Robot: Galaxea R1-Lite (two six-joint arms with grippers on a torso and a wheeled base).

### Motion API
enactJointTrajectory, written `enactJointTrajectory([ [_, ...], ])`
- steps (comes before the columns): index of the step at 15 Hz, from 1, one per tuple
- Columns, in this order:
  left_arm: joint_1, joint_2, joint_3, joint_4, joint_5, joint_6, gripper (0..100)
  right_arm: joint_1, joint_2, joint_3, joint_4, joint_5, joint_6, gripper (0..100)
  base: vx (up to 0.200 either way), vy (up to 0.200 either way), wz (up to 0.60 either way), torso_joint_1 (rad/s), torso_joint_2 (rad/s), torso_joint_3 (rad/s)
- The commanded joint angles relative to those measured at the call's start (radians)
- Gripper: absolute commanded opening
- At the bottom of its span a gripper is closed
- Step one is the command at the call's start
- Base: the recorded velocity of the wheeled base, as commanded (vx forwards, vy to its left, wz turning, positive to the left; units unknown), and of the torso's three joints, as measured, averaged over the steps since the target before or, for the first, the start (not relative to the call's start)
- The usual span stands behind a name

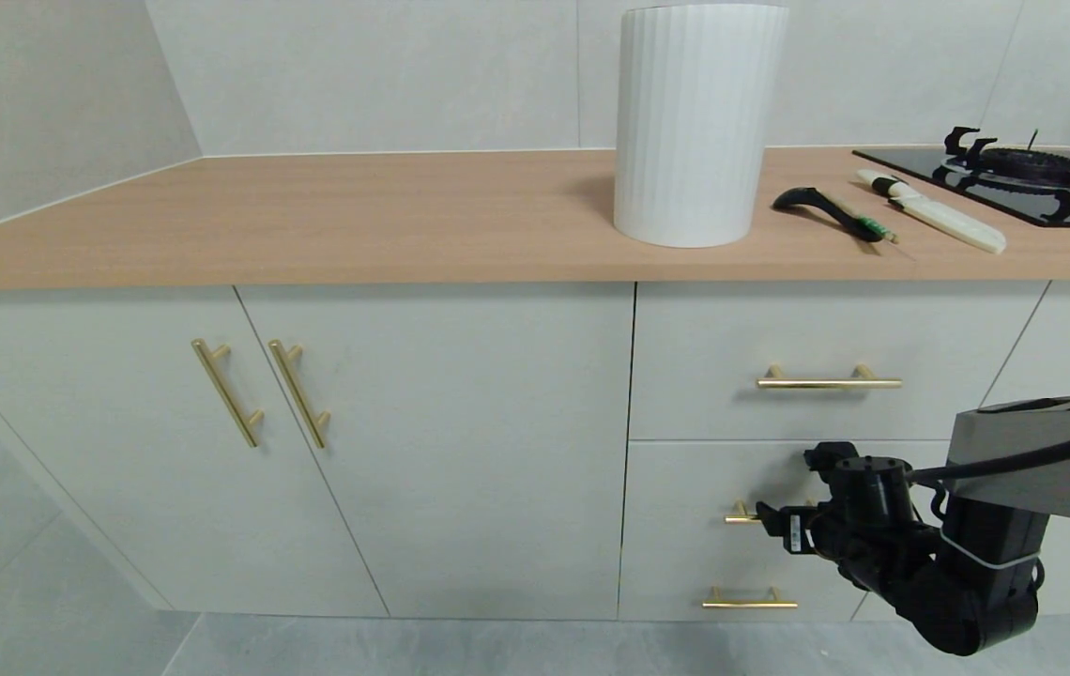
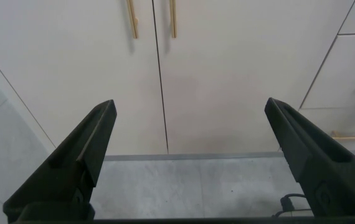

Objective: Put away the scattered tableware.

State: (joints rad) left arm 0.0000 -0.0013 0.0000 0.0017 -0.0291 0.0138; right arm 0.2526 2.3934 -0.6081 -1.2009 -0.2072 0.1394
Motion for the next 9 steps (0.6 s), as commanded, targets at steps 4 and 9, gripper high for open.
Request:
enactJointTrajectory([
  [4, 0.0, 0.001, 0.0, 0.0, 0.0, 0.0, 100, 0.002, 0.003, 0.011, 0.009, 0.0, -0.003, 100, 0.0, 0.0, 0.0, 0.0, 0.0, 0.0],
  [9, 0.0, 0.001, 0.0, 0.0, 0.0, 0.0, 100, 0.002, -0.002, 0.021, 0.023, 0.0, -0.017, 100, 0.0, 0.0, 0.0, 0.0, 0.0, 0.0],
])
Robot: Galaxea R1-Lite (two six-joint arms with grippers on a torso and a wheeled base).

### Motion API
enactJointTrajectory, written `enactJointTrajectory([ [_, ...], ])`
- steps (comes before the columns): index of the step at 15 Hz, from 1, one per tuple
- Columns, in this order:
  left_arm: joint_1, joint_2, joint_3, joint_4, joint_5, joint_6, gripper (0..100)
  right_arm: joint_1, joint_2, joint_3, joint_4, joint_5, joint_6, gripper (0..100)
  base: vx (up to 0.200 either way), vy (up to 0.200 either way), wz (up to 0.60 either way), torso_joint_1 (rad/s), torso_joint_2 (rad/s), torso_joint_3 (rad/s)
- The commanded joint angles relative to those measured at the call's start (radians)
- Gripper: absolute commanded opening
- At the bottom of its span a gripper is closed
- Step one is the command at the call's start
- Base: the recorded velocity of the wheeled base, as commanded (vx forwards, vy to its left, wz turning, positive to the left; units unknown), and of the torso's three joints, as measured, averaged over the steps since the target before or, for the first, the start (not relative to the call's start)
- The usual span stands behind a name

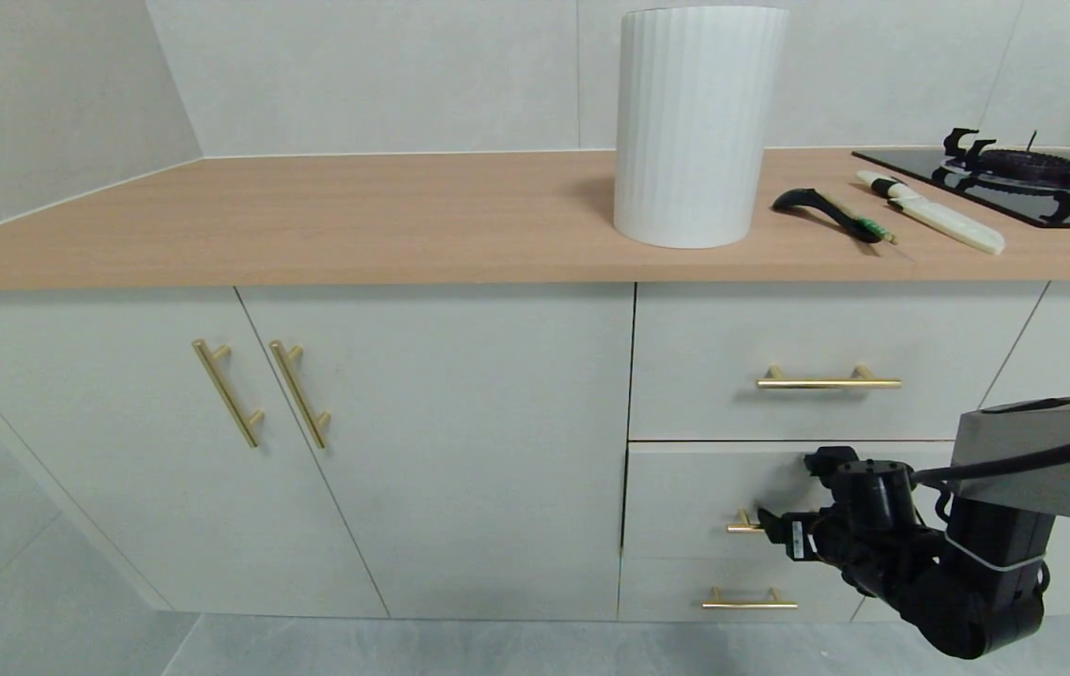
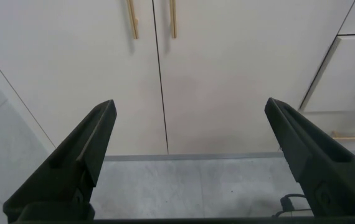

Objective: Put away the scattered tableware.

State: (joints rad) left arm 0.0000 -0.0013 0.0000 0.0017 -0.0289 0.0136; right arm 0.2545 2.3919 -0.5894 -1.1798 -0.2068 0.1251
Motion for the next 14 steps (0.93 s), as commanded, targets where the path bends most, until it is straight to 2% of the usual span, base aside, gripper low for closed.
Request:
enactJointTrajectory([
  [1, 0.0, 0.001, 0.0, 0.0, 0.0, 0.0, 100, 0.0, -0.004, 0.005, 0.003, 0.0, -0.002, 100, 0.0, 0.0, 0.0, 0.0, 0.0, 0.0],
  [5, 0.0, 0.001, 0.0, 0.0, 0.0, -0.001, 100, 0.0, -0.037, 0.029, 0.023, 0.0, -0.012, 100, 0.0, 0.0, 0.0, 0.0, 0.0, 0.0],
  [10, 0.0, 0.001, 0.0, 0.0, 0.0, 0.0, 100, 0.002, -0.234, 0.052, 0.275, 0.018, -0.016, 100, 0.0, 0.0, 0.0, 0.0, 0.0, 0.0],
  [14, 0.0, 0.001, 0.0, 0.0, 0.0, 0.0, 100, 0.019, -0.329, 0.065, 0.313, 0.021, -0.018, 100, 0.0, 0.0, 0.0, 0.0, 0.0, 0.0],
])
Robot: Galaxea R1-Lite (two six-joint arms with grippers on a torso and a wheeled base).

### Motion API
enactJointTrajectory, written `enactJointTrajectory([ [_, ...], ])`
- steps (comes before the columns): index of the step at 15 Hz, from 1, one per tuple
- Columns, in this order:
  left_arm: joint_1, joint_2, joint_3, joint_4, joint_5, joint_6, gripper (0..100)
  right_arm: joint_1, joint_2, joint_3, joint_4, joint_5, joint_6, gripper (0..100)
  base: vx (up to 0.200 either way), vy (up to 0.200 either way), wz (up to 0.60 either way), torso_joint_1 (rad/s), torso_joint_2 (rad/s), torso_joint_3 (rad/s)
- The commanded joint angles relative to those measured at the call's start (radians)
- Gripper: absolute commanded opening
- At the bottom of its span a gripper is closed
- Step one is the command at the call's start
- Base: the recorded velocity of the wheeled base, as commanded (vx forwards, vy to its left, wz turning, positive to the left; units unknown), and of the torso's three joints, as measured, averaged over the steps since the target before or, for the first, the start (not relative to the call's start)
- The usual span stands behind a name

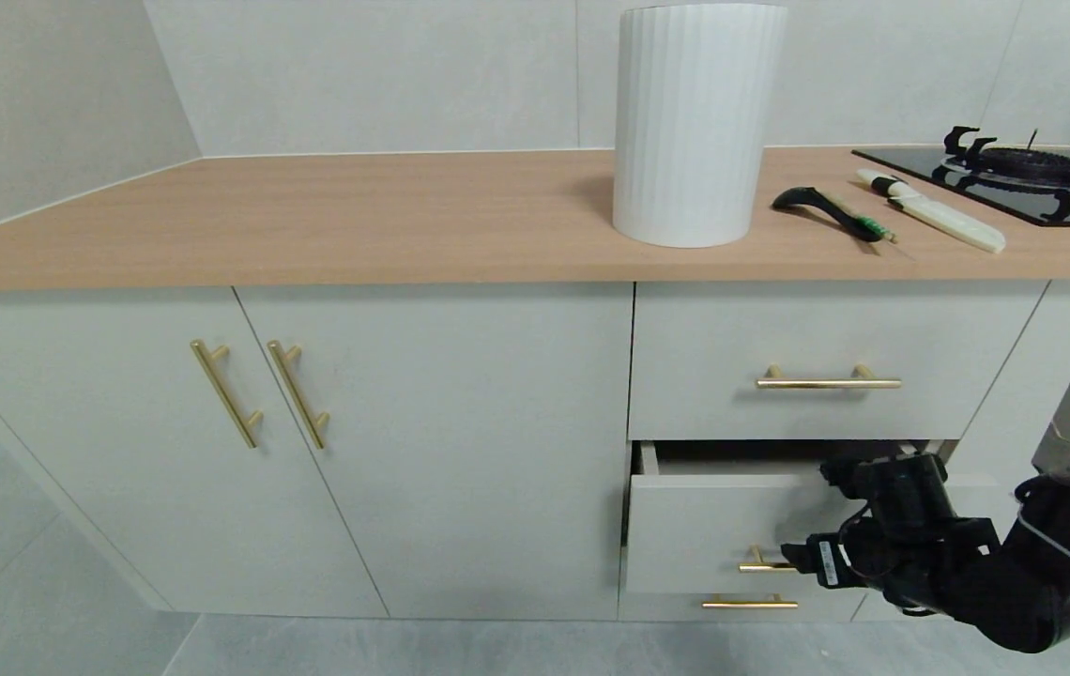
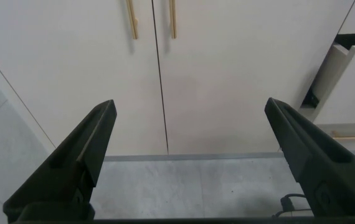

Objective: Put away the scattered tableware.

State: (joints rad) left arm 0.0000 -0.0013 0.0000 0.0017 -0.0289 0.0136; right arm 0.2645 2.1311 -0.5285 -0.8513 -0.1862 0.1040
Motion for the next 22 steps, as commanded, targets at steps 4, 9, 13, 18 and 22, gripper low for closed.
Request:
enactJointTrajectory([
  [4, 0.0, 0.001, 0.0, 0.0, 0.0, 0.0, 100, 0.036, -0.261, -0.021, 0.112, -0.001, 0.003, 100, 0.0, 0.0, 0.0, 0.0, 0.0, 0.0],
  [9, 0.0, 0.001, 0.0, 0.0, 0.0, 0.0, 100, 0.044, -0.465, -0.26, 0.531, 0.002, 0.003, 100, 0.0, 0.0, 0.0, 0.0, 0.0, 0.0],
  [13, 0.0, 0.001, 0.0, 0.0, 0.0, -0.001, 100, 0.044, -0.347, -0.317, 0.528, 0.002, 0.006, 100, 0.0, 0.0, 0.0, 0.0, 0.0, 0.0],
  [18, 0.0, 0.001, 0.0, 0.0, 0.0, -0.001, 100, 0.044, -0.195, -0.349, 0.436, -0.007, 0.006, 100, 0.0, 0.0, 0.0, 0.0, 0.0, 0.0],
  [22, 0.0, 0.001, 0.0, 0.0, 0.0, -0.001, 100, 0.044, -0.122, -0.355, 0.37, -0.01, 0.013, 100, 0.0, 0.0, 0.0, 0.0, 0.0, 0.0],
])
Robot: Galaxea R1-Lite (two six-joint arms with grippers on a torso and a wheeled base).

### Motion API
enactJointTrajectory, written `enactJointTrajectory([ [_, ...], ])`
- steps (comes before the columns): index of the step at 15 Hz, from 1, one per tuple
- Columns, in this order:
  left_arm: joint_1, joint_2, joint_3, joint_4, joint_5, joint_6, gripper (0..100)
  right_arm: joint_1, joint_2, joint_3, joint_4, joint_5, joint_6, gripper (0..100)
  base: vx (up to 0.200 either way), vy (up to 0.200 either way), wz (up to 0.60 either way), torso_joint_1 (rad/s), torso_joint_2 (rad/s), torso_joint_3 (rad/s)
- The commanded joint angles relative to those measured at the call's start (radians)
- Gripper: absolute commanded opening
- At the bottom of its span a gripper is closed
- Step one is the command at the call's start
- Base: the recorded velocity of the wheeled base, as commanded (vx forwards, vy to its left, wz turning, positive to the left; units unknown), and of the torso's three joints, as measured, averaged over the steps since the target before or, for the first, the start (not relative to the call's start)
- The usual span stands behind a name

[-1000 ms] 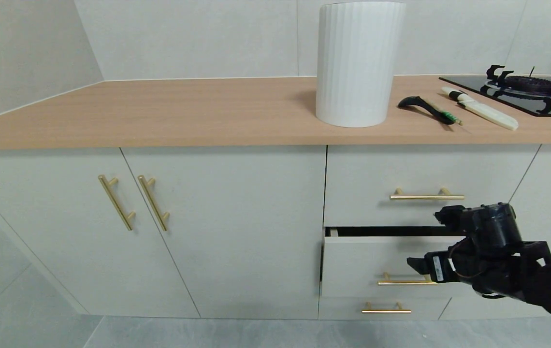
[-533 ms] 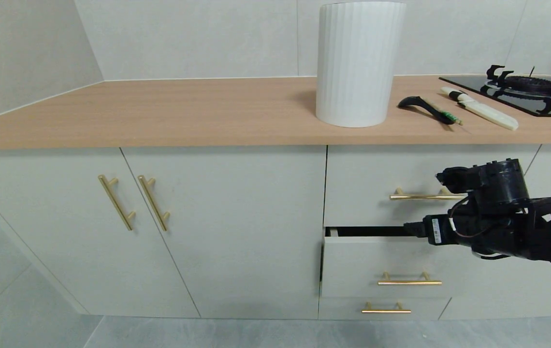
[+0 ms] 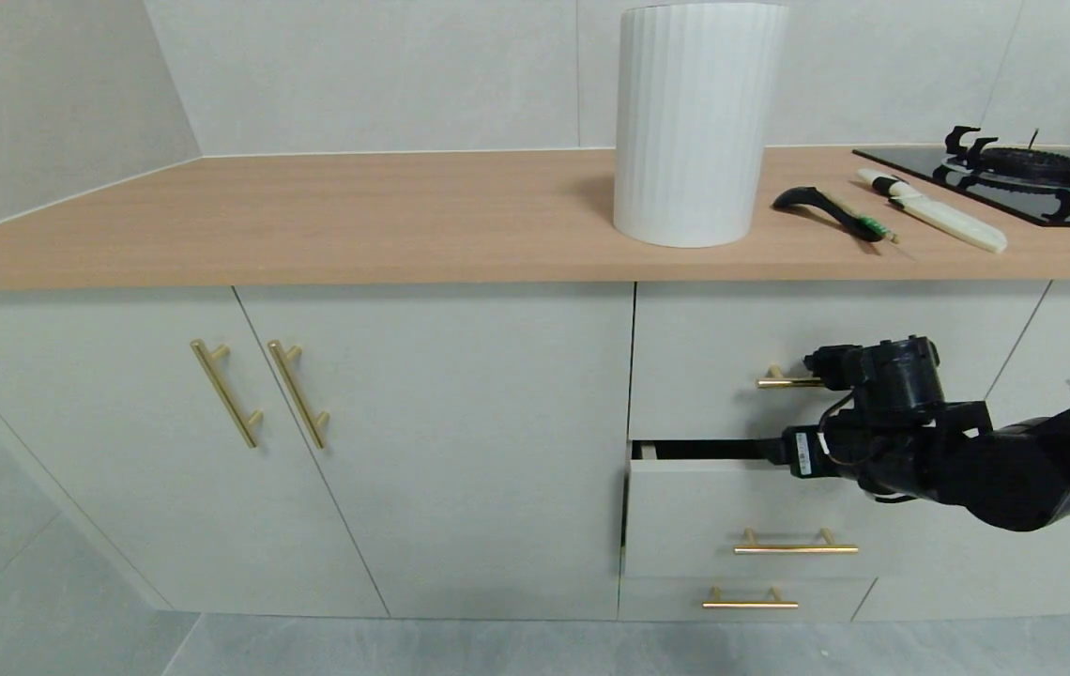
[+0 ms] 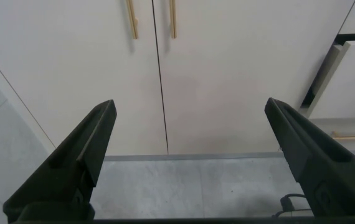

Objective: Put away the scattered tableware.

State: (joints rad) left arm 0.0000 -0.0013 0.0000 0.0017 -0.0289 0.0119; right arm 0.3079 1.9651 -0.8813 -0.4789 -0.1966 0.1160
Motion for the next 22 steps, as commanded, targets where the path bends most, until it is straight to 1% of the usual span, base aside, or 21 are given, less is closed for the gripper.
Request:
enactJointTrajectory([
  [1, 0.0, 0.001, 0.0, 0.0, 0.0, 0.0, 100, -0.001, 0.06, -0.002, -0.021, -0.003, 0.001, 100, 0.0, 0.0, 0.0, 0.0, 0.0, 0.0],
  [3, 0.0, 0.001, 0.0, 0.0, 0.0, 0.0, 100, -0.003, 0.075, 0.002, -0.066, -0.003, -0.001, 100, 0.0, 0.0, 0.0, 0.0, 0.0, 0.0],
  [7, 0.0, 0.001, 0.0, 0.0, 0.0, 0.0, 100, -0.004, 0.072, 0.004, -0.058, -0.003, -0.002, 100, 0.0, 0.0, 0.0, 0.0, 0.0, 0.0],
  [19, 0.0, 0.001, 0.0, 0.0, 0.0, 0.0, 100, 0.004, -0.02, 0.005, 0.161, 0.008, -0.009, 100, 0.0, 0.0, 0.0, 0.0, 0.0, 0.0],
  [22, 0.0, 0.001, 0.0, 0.0, 0.0, 0.0, 100, 0.005, -0.054, 0.007, 0.23, 0.011, -0.038, 100, 0.0, 0.0, 0.0, 0.0, 0.0, 0.0],
])
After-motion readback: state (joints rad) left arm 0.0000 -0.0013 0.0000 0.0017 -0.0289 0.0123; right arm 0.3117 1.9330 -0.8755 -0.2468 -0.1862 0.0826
